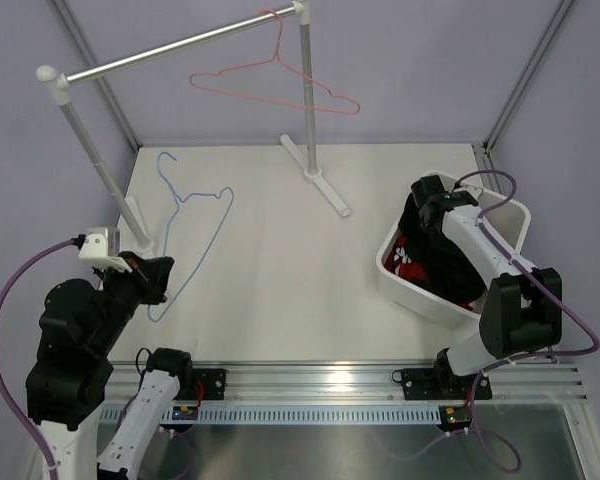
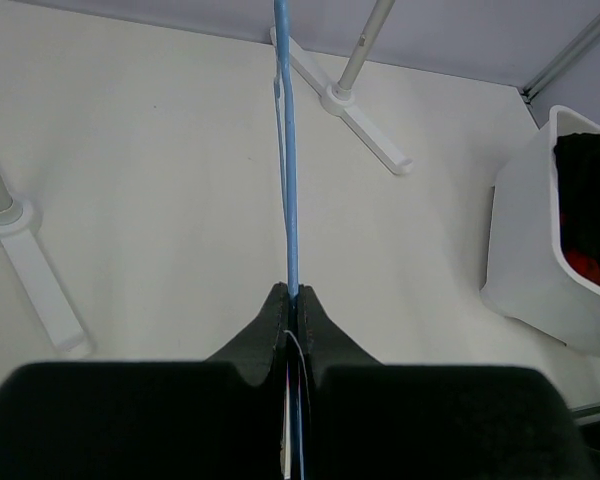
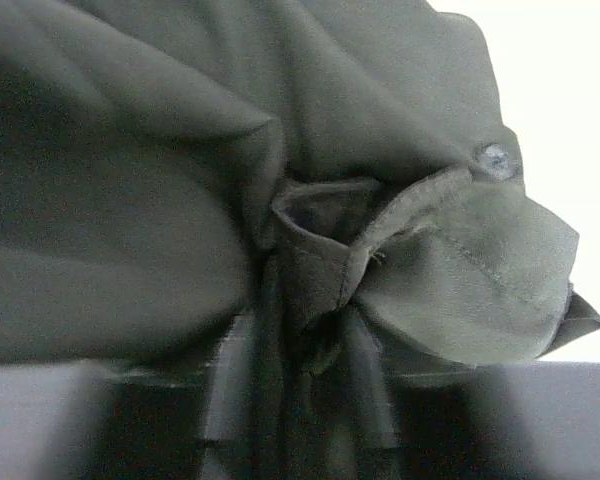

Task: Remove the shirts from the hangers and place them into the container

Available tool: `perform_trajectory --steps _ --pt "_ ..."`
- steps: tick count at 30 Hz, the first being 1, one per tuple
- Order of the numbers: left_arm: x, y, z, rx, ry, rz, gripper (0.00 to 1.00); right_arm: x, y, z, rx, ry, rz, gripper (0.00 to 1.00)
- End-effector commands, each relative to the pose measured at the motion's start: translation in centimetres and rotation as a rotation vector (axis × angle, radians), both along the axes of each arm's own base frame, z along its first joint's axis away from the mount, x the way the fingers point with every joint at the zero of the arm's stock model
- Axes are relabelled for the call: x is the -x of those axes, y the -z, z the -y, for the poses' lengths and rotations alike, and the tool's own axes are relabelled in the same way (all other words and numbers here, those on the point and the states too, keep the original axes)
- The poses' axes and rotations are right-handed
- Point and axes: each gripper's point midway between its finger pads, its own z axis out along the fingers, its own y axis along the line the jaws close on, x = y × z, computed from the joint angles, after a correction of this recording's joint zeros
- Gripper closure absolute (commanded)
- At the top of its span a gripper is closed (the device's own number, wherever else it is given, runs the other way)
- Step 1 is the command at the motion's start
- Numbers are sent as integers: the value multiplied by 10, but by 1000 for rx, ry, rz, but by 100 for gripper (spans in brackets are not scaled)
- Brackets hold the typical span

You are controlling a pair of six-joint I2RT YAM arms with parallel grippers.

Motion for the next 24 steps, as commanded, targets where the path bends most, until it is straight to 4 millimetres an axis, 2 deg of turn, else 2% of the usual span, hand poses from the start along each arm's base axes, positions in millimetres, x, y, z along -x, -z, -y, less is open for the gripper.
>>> perform_trajectory --steps 1,2,3,4,6,7,8,9,11,12,13,15,18,19,22,23,24 --pt "-2 -33 -7 -1 -37 97 100 6 -36 -4 -51 -22 83 23" --pt "-4 -36 -8 4 -46 106 100 9 -46 -2 -46 -19 106 7" --pt "-5 -40 -9 10 -53 118 100 8 -63 2 -28 -9 145 1" --pt "-9 -46 -11 13 -68 138 100 17 -78 5 -23 -6 168 0" --pt "-12 -58 -12 9 -78 164 100 21 -106 8 -6 1 229 0" --pt "-17 -63 -13 4 -84 169 100 31 -120 9 -4 4 258 0" --pt "-19 -70 -14 0 -92 186 100 34 -132 5 -5 -14 291 0" --pt "-24 -82 -22 -14 -133 217 100 39 -154 1 -25 -37 357 1" --pt "-31 -92 -26 -31 -159 231 100 45 -175 -7 -47 -70 424 1" --pt "-34 -95 -29 -47 -171 234 100 46 -190 -20 -73 -123 467 1" --pt "-36 -104 -34 -53 -202 251 100 51 -200 -25 -93 -153 499 1" --pt "-46 -115 -35 -69 -212 271 100 56 -212 -35 -122 -215 538 1" --pt "-57 -130 -34 -66 -212 317 100 58 -214 -42 -153 -284 545 0" --pt "-60 -135 -34 -66 -216 329 100 57 -221 -47 -180 -311 592 0" --pt "-74 -143 -35 -73 -236 347 100 58 -223 -62 -252 -413 642 0" --pt "-76 -148 -35 -79 -237 359 100 60 -216 -72 -293 -463 632 1" --pt "-85 -150 -34 -85 -233 360 100 63 -223 -73 -305 -497 674 1"
